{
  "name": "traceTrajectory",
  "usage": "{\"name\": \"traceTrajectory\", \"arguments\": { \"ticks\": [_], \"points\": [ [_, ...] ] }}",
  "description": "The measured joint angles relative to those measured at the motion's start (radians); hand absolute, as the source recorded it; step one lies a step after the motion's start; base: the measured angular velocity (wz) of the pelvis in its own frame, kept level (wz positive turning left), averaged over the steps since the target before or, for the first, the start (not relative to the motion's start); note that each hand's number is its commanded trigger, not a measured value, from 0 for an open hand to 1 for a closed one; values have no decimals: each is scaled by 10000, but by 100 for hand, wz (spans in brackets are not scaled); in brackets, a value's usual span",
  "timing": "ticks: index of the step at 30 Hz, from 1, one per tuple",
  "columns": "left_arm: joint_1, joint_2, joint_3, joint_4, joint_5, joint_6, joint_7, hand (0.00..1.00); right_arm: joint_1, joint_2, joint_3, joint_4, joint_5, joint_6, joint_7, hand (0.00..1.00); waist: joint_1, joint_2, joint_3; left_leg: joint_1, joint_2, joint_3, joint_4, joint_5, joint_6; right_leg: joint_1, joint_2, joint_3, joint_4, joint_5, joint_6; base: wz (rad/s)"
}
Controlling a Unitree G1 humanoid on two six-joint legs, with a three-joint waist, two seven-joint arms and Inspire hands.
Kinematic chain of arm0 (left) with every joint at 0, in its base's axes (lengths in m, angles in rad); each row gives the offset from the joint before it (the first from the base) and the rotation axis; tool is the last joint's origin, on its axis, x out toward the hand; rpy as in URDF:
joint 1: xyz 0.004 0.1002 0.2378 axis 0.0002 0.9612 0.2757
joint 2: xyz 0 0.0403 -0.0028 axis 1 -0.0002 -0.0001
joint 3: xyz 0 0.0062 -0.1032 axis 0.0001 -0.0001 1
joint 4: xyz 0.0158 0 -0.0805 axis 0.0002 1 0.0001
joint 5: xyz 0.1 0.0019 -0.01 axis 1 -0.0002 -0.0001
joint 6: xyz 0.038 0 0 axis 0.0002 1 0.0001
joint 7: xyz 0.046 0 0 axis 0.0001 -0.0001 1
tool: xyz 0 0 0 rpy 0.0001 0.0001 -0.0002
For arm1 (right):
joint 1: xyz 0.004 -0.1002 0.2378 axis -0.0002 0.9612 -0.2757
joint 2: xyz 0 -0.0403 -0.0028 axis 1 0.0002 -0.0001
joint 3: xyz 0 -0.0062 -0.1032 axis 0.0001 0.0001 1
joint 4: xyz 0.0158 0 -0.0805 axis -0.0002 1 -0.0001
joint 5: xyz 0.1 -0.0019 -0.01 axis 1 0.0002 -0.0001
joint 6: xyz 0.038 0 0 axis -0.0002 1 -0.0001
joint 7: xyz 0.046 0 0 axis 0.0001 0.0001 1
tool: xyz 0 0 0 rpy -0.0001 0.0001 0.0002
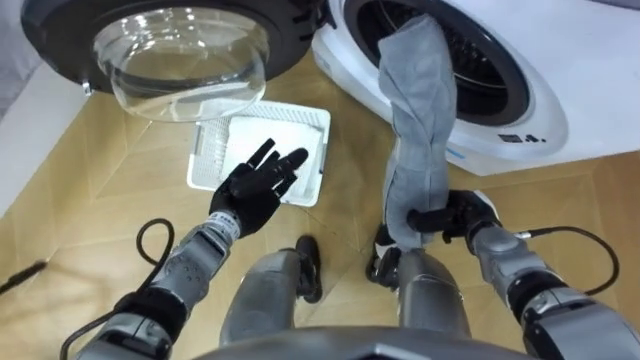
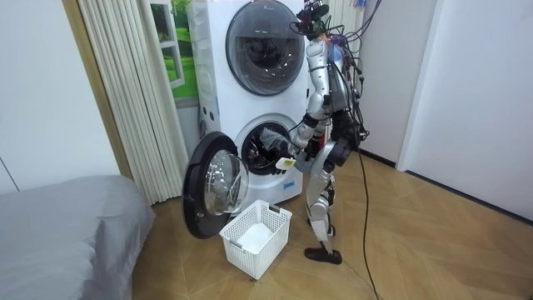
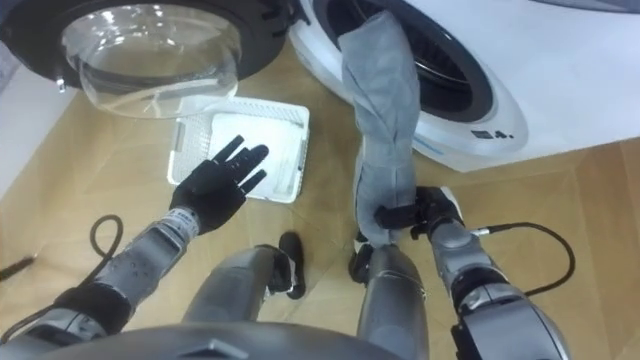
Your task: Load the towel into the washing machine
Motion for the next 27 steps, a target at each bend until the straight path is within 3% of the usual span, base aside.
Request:
{"name": "traceTrajectory", "arguments": {
  "ticks": [5, 10, 14, 19, 22, 25, 27],
  "points": [
    [37, -177, -3, 24, 271, -21, 283, 0, -49, -22, -214, 39, 227, 50, -21, 100, -9, -20, 15, -186, -44, -107, 34, 47, 68, -143, -150, -88, 184, -13, 39, 10],
    [-40, -173, -1, 6, 702, -109, 480, 0, -229, -55, -213, 168, 867, 50, -6, 100, 15, -85, 57, -300, -26, -159, 234, 50, 73, -144, -165, -194, 204, -25, 42, 6],
    [-85, -133, 47, 7, 720, -106, 689, 0, -397, -161, -224, 444, 2414, 110, -2, 100, 69, -101, 71, -378, -29, -190, 291, 48, 73, -196, -191, -225, 301, -79, 28, 7],
    [8, -80, 86, -336, 1031, -98, 889, 0, -735, -428, -1333, 479, 4721, 436, 28, 100, 34, -157, 101, -644, -146, -218, 401, 48, 80, -569, -450, -256, 814, -262, -16, 10],
    [-4, 0, 85, -440, 1029, -97, 999, 0, -1099, -853, -1548, 572, 5971, 570, 178, 100, -7, -281, 129, -798, -235, -178, 545, 62, 103, -773, -627, -241, 1106, -422, -12, 11],
    [40, 222, 96, -709, 1121, -69, 1316, 0, -1416, -1134, -1672, 547, 6505, 1016, 192, 100, -25, -635, 121, -881, -251, -164, 794, 62, 103, -873, -722, -237, 1403, -574, -40, 13],
    [176, 293, 129, -980, 1210, -8, 1432, 0, -1808, -1550, -1799, 553, 6949, 1231, 135, 100, -62, -824, 135, -950, -227, -166, 975, 62, 103, -865, -727, -239, 1496, -582, -37, 10]
  ]
}}
